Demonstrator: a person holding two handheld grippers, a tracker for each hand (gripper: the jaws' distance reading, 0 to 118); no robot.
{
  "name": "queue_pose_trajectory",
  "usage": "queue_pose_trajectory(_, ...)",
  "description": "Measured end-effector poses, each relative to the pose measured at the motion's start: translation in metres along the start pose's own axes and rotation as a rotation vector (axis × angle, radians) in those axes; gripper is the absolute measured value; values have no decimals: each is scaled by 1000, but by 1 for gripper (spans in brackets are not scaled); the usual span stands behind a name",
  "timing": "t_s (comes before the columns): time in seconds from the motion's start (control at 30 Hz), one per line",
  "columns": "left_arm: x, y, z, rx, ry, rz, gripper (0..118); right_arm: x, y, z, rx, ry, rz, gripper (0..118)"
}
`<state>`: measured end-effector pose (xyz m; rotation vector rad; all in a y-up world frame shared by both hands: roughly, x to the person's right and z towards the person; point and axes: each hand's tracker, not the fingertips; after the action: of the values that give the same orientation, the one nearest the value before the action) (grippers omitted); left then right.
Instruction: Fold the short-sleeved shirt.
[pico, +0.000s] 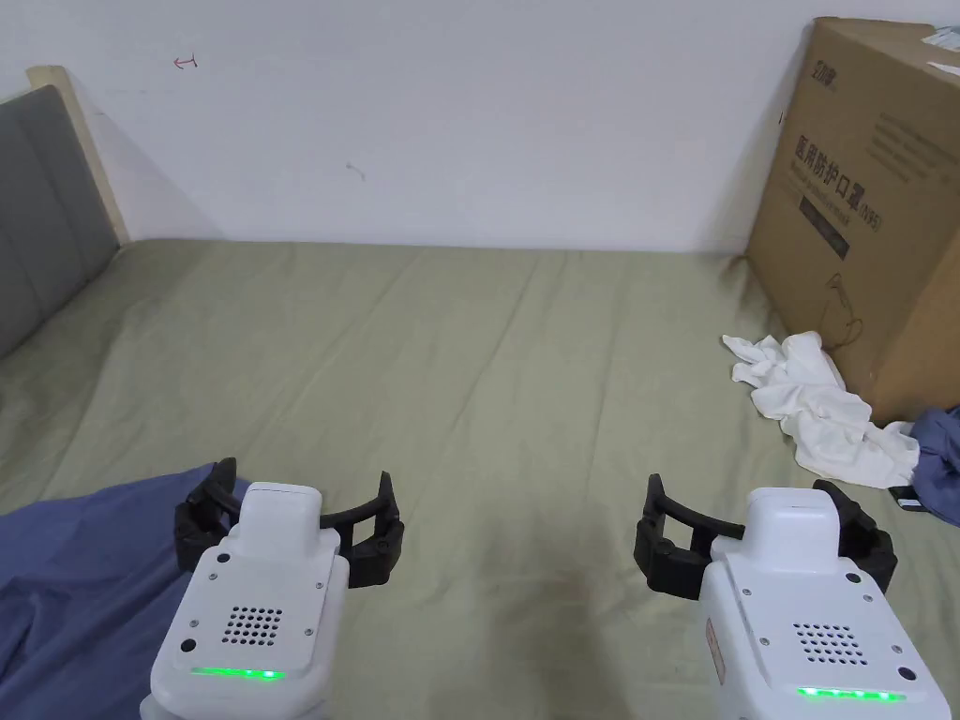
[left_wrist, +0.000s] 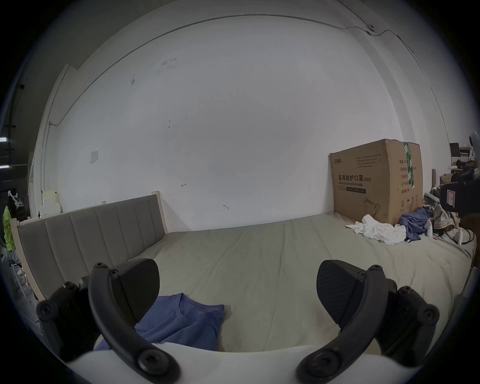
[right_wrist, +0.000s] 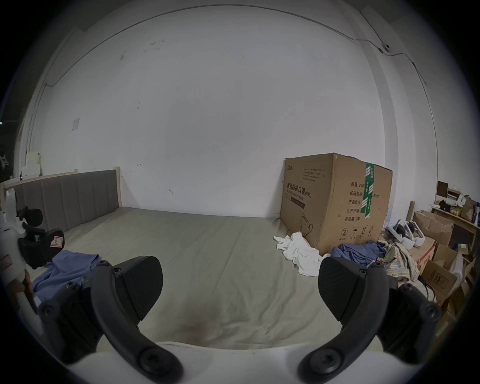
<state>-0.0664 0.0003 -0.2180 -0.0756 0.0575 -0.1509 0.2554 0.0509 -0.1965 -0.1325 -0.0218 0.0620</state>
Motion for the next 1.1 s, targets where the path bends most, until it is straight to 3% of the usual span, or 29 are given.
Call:
queue_pose_trajectory(0.8,-2,7,-2,-12,9,35,118,3,5,-2,-24,-6,-22,118)
queue_pose_trajectory(0.83,-1,8,-1,-12,14,33,118,3,6,-1,-26,-4,-24,113)
queue_pose_trajectory(0.87,-1,10,0,-13,16,35,118,4,7,0,-28,4,-30,99)
queue_pose_trajectory(0.93,-2,13,2,-11,9,53,97,4,10,0,-39,5,-38,67)
queue_pose_trajectory(1.0,-3,14,2,-9,-6,81,75,4,11,-2,-52,12,-44,55)
queue_pose_trajectory(1.03,-4,15,1,-16,-9,89,75,5,11,-2,-58,22,-46,55)
queue_pose_trajectory(1.07,-4,16,-1,-31,-19,106,44,5,11,-2,-58,22,-48,39)
queue_pose_trajectory(1.1,-5,17,-3,-48,-38,119,23,4,11,-2,-58,18,-46,25)
